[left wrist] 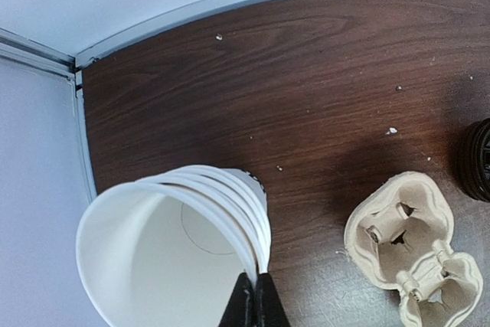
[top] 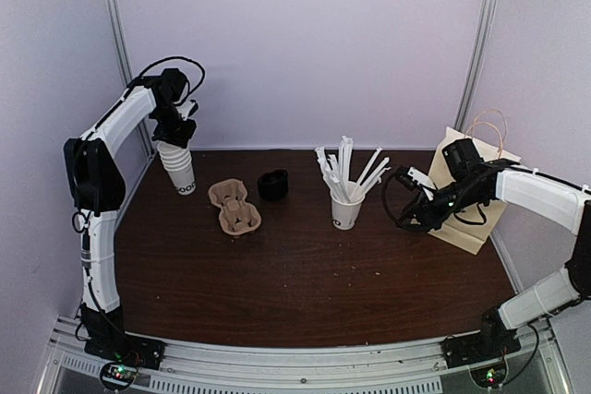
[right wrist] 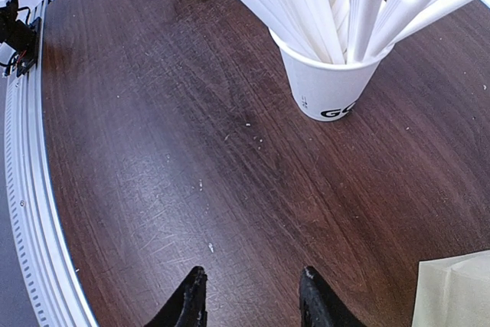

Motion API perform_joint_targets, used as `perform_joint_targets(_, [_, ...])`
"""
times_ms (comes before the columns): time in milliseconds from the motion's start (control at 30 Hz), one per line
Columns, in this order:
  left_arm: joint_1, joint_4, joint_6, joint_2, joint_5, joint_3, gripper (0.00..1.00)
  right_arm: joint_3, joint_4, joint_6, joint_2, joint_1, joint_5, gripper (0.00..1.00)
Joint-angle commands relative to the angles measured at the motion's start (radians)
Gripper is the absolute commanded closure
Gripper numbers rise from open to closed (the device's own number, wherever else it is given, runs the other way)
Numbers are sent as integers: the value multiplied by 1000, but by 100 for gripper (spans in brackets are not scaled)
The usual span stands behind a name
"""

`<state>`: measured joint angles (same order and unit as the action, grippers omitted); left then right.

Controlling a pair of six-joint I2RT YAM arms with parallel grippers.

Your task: Pack the takeout coffee

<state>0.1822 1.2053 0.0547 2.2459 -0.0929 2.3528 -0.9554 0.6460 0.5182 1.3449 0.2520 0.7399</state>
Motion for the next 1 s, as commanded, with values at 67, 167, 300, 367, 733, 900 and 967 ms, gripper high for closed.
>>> perform_joint_targets(67, [-7,6,0,-27,-16,36,100,7,-12,8,11,-2,-2,58])
perform_joint_targets(167, [-6,10,-14,-63,-39,35,100,5,-11,8,16,-2,-1,58])
perform_joint_targets(300, [10,-8,-44,-121,-141,15,100,4,-12,6,20,-2,2,58])
perform_joint_targets(367, [32,-9,-87,-138,-208,-2,100,2,-12,5,24,-2,3,58])
perform_joint_targets(733, [104,8,-58,-294,-167,38,100,4,-10,8,19,-2,-7,58])
perform_joint_targets(900, [273,-16,-78,-445,-186,-123,100,3,-11,11,23,-2,-16,58])
perform_joint_targets(967, [351,-13,-80,-489,-198,-189,100,3,-11,13,28,-2,-16,58])
